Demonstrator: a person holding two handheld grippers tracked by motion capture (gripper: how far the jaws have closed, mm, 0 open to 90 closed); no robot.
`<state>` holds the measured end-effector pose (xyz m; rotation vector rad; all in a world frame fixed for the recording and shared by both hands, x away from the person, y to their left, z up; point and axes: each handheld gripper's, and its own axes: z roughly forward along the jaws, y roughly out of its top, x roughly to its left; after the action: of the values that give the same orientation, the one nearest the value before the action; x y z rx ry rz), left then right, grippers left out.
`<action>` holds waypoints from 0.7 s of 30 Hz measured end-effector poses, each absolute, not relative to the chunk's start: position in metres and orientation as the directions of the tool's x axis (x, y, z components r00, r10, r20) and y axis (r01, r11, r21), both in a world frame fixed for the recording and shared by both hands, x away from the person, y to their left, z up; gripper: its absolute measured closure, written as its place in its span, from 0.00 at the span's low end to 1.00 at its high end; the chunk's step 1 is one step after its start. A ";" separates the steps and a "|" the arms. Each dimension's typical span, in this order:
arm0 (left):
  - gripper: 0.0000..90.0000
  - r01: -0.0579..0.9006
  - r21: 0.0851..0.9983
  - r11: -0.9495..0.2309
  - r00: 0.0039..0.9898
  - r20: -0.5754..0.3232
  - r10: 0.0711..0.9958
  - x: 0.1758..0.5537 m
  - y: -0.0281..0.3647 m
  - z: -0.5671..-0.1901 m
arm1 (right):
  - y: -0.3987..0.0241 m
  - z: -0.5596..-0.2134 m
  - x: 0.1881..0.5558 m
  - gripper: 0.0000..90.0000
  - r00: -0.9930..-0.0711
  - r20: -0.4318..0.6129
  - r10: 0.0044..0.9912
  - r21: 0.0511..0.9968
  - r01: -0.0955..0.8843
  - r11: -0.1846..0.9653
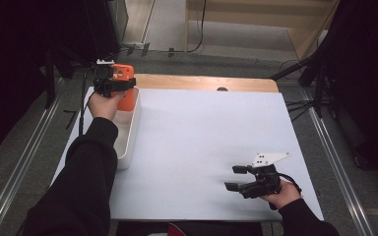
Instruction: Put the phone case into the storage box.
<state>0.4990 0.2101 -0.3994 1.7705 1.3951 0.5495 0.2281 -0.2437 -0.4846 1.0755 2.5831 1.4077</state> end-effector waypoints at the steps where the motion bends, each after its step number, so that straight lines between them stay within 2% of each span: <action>1: 0.17 0.604 0.793 -0.075 0.295 -0.136 0.946 0.499 0.210 -0.400 | -0.244 -0.485 0.228 0.29 -0.764 0.301 0.571 0.744 0.563 0.360; 21: 0.16 0.638 0.767 -0.078 0.267 -0.125 0.956 0.501 0.209 -0.417 | -0.244 -0.484 0.228 0.29 -0.764 0.303 0.570 0.744 0.564 0.360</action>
<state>0.5015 0.2095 -0.4166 1.7990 1.4519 0.5447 0.2280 -0.2435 -0.4845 1.0775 2.5842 1.4087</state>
